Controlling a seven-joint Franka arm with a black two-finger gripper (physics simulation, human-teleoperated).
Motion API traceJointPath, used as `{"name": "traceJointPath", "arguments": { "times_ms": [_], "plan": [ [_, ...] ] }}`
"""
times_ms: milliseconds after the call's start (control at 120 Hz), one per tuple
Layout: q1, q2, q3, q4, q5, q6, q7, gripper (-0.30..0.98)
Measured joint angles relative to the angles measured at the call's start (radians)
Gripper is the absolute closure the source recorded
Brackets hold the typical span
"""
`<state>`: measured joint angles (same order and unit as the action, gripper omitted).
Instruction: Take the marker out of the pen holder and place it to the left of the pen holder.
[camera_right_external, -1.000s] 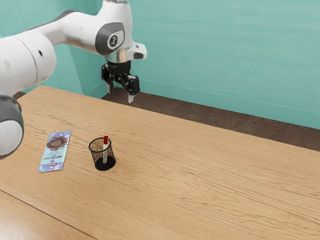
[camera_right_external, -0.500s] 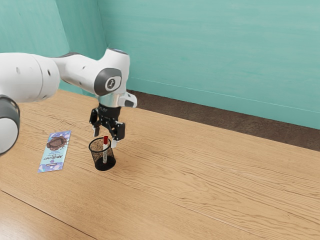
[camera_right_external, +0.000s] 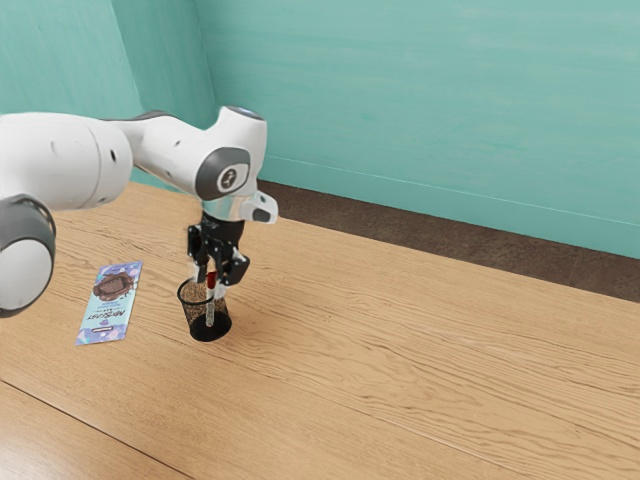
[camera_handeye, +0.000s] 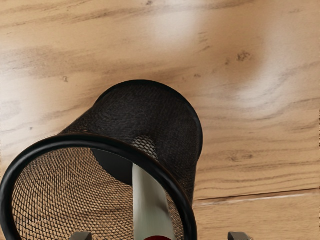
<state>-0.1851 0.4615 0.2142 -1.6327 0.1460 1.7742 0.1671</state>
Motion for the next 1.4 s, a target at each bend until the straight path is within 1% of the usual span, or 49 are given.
{"name": "traceJointPath", "arguments": {
  "times_ms": [417, 525, 608, 842, 925, 1000, 1125, 1192, 1275, 1400],
  "plan": [
    [0.002, 0.006, 0.0, 0.011, 0.005, 0.004, 0.01, 0.71],
    [0.001, 0.001, 0.001, 0.011, 0.01, 0.005, 0.009, 0.75],
    [-0.001, -0.03, 0.011, 0.01, 0.016, -0.002, 0.008, 0.76],
    [0.012, -0.233, 0.021, 0.0, 0.061, -0.088, -0.003, 0.77],
    [0.032, -0.266, 0.022, 0.019, 0.088, -0.12, -0.005, 0.77],
    [0.075, -0.234, 0.02, 0.078, 0.105, -0.15, -0.005, 0.76],
    [0.132, -0.117, 0.018, 0.187, 0.107, -0.171, 0.011, 0.76],
    [0.167, -0.044, 0.018, 0.247, 0.087, -0.172, 0.024, 0.76],
    [0.198, 0.038, 0.017, 0.31, 0.046, -0.164, 0.044, 0.77],
    [0.215, 0.082, 0.017, 0.332, -0.019, -0.101, 0.078, 0.79]
  ]
}}
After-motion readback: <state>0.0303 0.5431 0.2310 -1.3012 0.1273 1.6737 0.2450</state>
